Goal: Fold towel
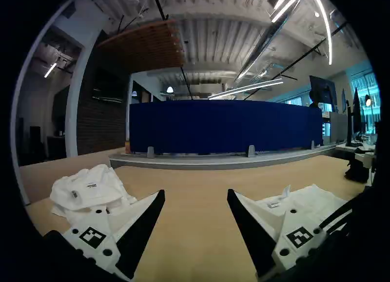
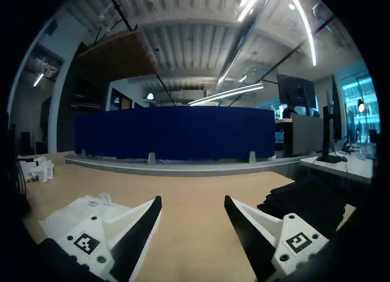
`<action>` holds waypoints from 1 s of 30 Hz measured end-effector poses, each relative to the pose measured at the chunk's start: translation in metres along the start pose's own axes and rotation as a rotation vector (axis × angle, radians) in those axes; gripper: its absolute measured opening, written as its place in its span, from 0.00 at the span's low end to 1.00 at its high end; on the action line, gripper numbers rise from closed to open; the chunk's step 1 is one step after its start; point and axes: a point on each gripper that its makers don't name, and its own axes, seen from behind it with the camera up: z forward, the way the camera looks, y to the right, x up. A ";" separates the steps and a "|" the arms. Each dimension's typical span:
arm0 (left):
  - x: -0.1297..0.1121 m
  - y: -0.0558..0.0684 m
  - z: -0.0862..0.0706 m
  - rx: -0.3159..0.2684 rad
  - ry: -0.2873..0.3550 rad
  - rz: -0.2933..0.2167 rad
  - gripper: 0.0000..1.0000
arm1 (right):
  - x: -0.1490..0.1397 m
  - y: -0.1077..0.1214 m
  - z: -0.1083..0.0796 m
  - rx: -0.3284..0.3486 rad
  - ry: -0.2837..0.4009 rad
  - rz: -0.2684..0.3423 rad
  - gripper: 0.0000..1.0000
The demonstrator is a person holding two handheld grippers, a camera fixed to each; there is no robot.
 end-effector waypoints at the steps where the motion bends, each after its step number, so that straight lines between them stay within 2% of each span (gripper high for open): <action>1: 0.000 0.000 0.000 0.000 0.000 0.000 0.95 | 0.000 0.000 0.000 0.000 0.000 0.000 1.00; 24: 0.002 0.002 0.000 -0.003 -0.003 0.004 0.95 | 0.001 0.001 0.001 -0.007 -0.003 -0.003 0.99; 27: 0.006 0.007 -0.001 -0.013 -0.006 0.018 0.95 | 0.009 0.003 -0.001 -0.018 -0.007 -0.008 0.99; 30: 0.028 0.016 -0.004 -0.035 0.012 0.036 0.95 | 0.034 0.003 -0.006 -0.018 0.020 -0.012 0.99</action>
